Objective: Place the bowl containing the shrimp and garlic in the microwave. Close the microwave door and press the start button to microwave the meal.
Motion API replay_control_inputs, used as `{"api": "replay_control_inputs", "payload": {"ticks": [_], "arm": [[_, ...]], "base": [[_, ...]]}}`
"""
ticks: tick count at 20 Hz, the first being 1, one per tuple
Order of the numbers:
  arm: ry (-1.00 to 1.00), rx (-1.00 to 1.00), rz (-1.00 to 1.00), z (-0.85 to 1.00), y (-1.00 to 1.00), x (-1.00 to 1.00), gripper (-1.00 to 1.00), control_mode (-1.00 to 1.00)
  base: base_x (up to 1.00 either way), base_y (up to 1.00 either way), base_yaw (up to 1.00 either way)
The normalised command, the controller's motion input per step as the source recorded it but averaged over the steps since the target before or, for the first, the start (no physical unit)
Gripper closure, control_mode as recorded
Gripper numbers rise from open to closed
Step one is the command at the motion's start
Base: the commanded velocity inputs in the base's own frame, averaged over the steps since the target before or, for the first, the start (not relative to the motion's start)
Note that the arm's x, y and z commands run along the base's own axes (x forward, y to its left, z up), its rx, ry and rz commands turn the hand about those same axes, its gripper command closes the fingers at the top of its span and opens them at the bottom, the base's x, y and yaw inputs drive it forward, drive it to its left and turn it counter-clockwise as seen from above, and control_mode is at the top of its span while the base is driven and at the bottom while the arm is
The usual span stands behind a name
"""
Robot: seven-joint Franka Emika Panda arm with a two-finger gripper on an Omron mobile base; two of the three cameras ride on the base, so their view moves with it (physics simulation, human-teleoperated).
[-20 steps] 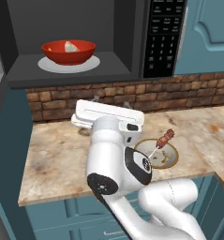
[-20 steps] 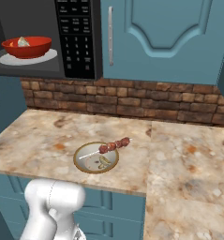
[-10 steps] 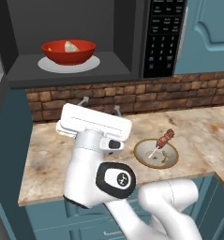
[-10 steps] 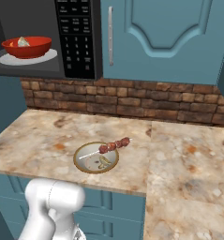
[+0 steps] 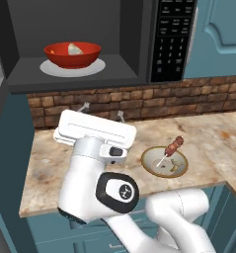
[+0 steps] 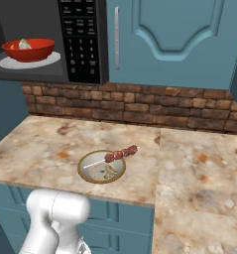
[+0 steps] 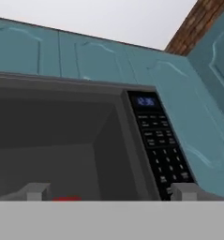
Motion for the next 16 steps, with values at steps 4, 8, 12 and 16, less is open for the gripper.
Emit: {"api": "replay_control_inputs", "payload": {"ticks": [4,8,12,16], "arm": [[0.27,-0.18,0.00,-0.01,0.00,-0.40,-1.00,-1.00],[0.26,-0.29,0.00,-0.12,-0.02,-0.16,-1.00,-1.00],[0.21,-0.47,0.00,-0.20,-0.02,-0.05,-1.00,-1.00],[0.12,-0.59,0.00,-0.41,0.00,0.00,-1.00,-1.00]], "base": [[0.00,0.00,0.00],[0.00,0.00,0.00],[0.00,0.00,0.00],[0.00,0.00,0.00]]}}
